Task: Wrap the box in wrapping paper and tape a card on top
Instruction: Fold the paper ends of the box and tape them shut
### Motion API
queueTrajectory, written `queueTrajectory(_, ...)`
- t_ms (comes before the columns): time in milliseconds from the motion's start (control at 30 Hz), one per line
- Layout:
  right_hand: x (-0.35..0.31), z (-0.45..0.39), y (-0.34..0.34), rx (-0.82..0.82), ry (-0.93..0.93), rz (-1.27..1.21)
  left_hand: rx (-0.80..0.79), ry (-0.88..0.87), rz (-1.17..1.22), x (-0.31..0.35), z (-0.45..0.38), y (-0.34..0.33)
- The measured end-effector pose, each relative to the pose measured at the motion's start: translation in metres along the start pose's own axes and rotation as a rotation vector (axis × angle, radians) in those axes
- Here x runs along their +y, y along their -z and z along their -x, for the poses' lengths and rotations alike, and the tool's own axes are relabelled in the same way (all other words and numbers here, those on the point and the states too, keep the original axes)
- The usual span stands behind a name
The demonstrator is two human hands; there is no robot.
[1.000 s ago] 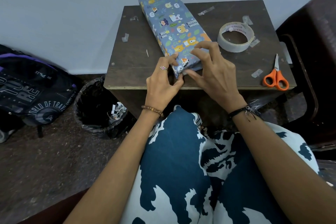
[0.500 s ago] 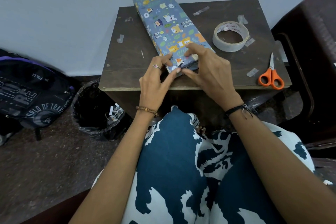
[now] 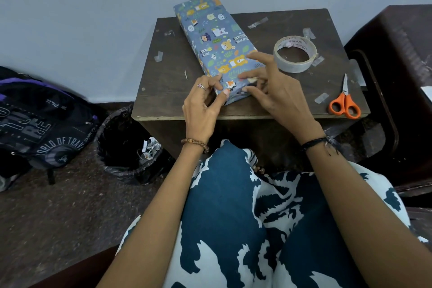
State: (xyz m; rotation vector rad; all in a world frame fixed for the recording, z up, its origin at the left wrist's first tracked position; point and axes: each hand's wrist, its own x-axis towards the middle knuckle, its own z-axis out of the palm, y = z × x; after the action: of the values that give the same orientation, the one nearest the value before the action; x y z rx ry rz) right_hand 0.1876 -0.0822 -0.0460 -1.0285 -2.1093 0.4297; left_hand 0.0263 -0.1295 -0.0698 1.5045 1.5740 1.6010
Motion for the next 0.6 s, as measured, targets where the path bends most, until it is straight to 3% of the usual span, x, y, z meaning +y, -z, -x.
queueTrajectory(133, -0.004, 0.004, 0.003, 0.058, -0.007, 0.016, 0.011, -0.017, -0.006, 0.000, -0.001, 0.001)
queueTrajectory(367, -0.005, 0.001, -0.019, 0.134, 0.139, 0.271, 0.065, 0.051, 0.055, -0.003, -0.004, -0.001)
queueTrajectory(500, -0.004, 0.002, -0.005, 0.021, 0.003, 0.060, 0.050, 0.040, 0.011, -0.004, -0.001, 0.000)
queueTrajectory(600, -0.003, 0.006, 0.008, 0.163, -0.161, -0.120, 0.038, 0.035, -0.027, 0.000, 0.002, 0.001)
